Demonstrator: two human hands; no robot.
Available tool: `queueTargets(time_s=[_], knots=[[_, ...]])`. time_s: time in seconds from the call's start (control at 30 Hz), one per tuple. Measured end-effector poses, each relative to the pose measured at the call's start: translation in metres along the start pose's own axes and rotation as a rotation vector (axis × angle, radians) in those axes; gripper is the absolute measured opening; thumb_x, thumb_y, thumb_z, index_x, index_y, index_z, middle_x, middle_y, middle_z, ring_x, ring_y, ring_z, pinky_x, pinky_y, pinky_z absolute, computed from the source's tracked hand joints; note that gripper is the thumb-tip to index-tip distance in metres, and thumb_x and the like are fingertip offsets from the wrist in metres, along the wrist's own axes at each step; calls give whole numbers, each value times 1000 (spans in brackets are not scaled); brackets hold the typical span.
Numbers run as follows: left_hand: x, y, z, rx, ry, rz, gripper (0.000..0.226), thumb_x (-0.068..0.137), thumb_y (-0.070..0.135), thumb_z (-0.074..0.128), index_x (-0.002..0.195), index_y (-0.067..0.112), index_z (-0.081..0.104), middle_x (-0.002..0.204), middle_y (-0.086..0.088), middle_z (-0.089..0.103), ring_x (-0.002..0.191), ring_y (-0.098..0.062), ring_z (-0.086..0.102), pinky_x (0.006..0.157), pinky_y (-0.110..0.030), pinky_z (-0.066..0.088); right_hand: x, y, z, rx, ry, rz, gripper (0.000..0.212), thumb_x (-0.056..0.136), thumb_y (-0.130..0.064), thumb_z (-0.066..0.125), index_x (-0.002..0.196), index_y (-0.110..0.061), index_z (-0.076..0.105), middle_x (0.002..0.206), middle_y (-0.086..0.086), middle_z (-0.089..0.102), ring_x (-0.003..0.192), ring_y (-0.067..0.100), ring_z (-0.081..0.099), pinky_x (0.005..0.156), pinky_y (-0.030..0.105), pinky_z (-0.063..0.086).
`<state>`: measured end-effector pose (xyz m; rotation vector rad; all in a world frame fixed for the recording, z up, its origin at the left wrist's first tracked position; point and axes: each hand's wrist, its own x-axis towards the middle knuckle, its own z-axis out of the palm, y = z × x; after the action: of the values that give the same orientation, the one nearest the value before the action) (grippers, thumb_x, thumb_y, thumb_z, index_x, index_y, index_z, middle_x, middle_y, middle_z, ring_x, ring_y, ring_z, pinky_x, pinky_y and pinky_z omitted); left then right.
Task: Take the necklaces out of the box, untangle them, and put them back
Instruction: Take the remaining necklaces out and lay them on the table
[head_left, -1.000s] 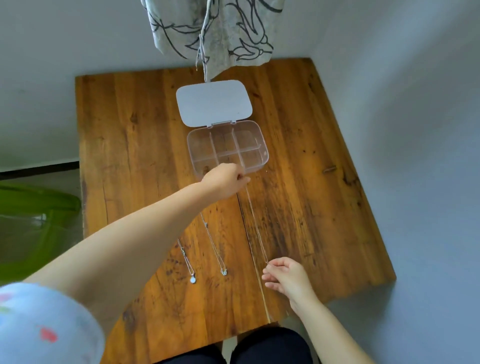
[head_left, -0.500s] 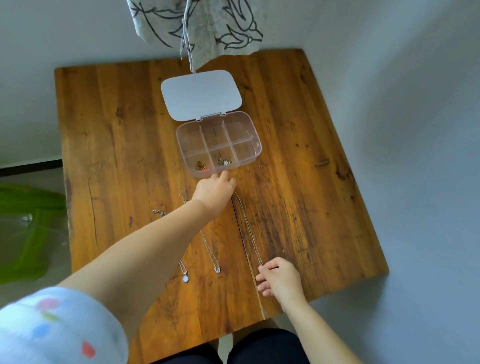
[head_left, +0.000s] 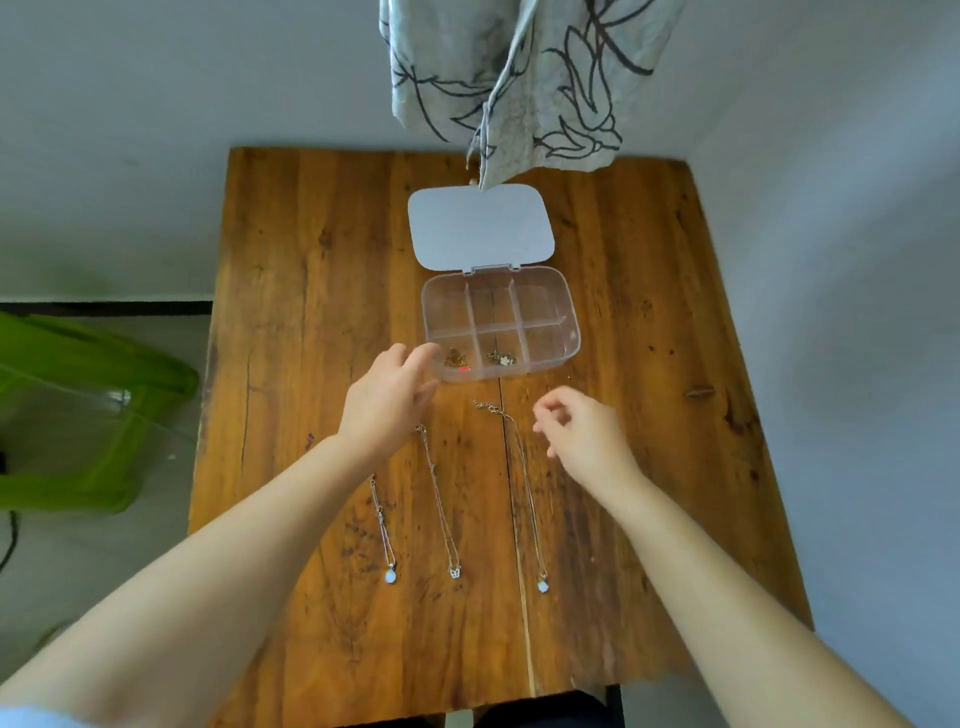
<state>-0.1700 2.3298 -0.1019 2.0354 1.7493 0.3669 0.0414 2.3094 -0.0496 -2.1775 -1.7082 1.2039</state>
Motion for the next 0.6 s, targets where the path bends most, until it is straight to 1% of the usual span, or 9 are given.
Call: queueTargets(time_s=[0.07, 0.1, 0.13, 0.2, 0.3, 0.37, 0.43, 0.53, 0.6], knots=[[4, -4, 3, 5, 1, 23, 31, 90, 16, 57, 120, 13, 52, 114, -12, 56, 92, -29, 57, 61, -33, 46, 33, -28, -5, -134, -62, -205, 25, 98, -19, 45, 113, -15, 64, 115, 2, 67, 90, 16, 64, 77, 26, 50], [6, -5, 4, -8, 14, 29, 27, 88, 15, 59, 115, 13, 55, 115, -12, 56, 92, -30, 58, 61, -34, 47, 48, -40, -4, -215, -107, -285, 28, 98, -18, 42, 118, -15, 63, 122, 2, 63, 102, 18, 62, 85, 28, 50], [8, -5, 5, -24, 33, 32, 23, 87, 14, 60, 110, 12, 57, 115, -11, 57, 91, -29, 58, 60, -34, 47, 62, -49, -1, -303, -161, -344, 31, 98, -16, 40, 121, -16, 61, 127, 3, 60, 110, 20, 59, 90, 32, 50], [12, -6, 7, -44, 58, 28, 17, 87, 15, 60, 103, 13, 58, 114, -9, 58, 90, -29, 59, 59, -34, 47, 86, -60, 6, -491, -273, -415, 37, 96, -12, 38, 128, -18, 56, 133, 4, 56, 117, 24, 55, 95, 41, 49], [17, -9, 7, -37, 74, 45, 15, 88, 19, 60, 102, 13, 60, 115, -9, 59, 94, -29, 58, 60, -37, 50, 107, -69, 14, -720, -403, -455, 41, 93, -10, 41, 132, -19, 53, 133, 7, 57, 116, 28, 56, 93, 43, 50], [17, -12, 6, -33, 71, 48, 17, 88, 23, 59, 103, 14, 60, 116, -8, 59, 96, -29, 58, 62, -40, 52, 111, -77, 17, -834, -472, -465, 37, 93, -12, 41, 127, -17, 55, 124, 8, 61, 105, 28, 59, 83, 39, 52], [18, -16, 6, -24, 61, 38, 19, 89, 25, 58, 105, 16, 60, 118, -7, 59, 99, -29, 57, 62, -41, 53, 112, -84, 21, -906, -513, -487, 34, 94, -14, 40, 124, -15, 56, 118, 8, 61, 96, 27, 58, 73, 36, 48], [19, -18, 5, -6, 64, 37, 20, 88, 23, 60, 106, 16, 61, 118, -7, 60, 100, -28, 58, 62, -40, 53, 112, -90, 24, -960, -556, -497, 34, 94, -18, 39, 123, -15, 55, 117, 7, 60, 100, 28, 59, 76, 38, 50], [19, -20, 5, -4, 65, 42, 19, 88, 22, 60, 106, 15, 61, 116, -7, 61, 99, -29, 59, 62, -41, 54, 112, -92, 25, -963, -568, -475, 32, 92, -17, 40, 120, -14, 57, 113, 7, 62, 98, 27, 60, 75, 37, 51]])
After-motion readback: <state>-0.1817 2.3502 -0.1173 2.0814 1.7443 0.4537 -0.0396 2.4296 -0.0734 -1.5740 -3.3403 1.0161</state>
